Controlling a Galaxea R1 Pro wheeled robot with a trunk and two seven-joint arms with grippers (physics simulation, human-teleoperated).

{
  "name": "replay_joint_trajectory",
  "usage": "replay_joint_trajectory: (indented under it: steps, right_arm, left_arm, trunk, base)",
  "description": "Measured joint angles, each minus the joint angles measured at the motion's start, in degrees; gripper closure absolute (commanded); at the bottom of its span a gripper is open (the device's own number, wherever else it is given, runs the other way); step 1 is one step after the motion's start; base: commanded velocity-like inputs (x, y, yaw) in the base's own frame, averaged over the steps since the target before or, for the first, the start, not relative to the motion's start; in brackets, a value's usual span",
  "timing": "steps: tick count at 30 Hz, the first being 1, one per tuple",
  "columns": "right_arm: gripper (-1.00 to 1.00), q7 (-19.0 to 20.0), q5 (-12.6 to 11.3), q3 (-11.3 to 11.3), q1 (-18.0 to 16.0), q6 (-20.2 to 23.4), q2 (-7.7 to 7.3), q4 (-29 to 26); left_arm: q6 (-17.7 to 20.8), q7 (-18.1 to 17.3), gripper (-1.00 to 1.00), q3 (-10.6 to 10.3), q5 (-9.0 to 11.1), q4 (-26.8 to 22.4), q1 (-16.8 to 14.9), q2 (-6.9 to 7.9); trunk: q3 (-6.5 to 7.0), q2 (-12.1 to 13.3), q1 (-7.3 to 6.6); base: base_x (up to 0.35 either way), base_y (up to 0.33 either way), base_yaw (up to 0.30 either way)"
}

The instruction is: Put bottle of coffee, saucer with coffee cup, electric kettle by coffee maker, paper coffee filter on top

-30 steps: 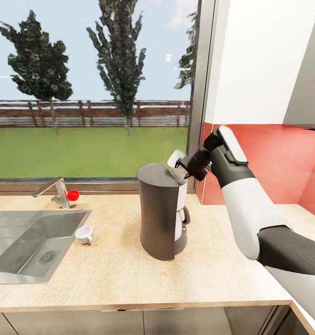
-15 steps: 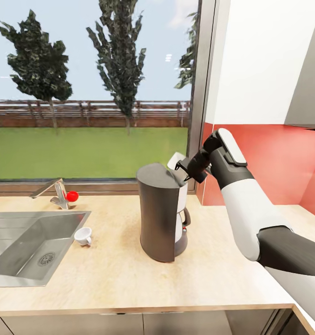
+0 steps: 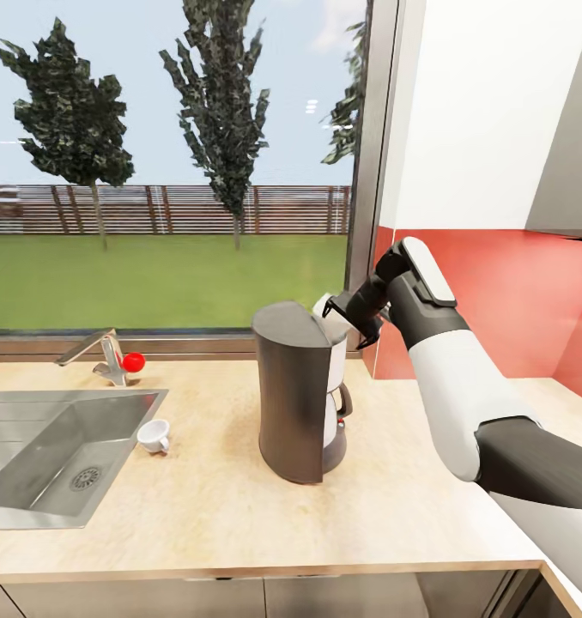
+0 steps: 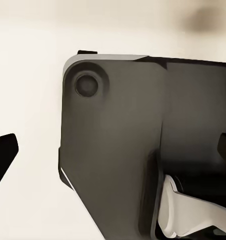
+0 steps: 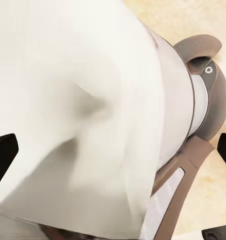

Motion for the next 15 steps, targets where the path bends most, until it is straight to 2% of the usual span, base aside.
replay_joint_trajectory:
  steps: [15]
  right_arm:
    - [-1.00,0.0,0.0,0.0,0.0,0.0,0.04,0.0]
  left_arm:
    - [0.0,0.0,-1.00,0.0,0.0,0.0,0.0,0.00]
  trunk:
    - [0.00,0.0,0.00]
  base:
    - [0.000,0.000,0.000]
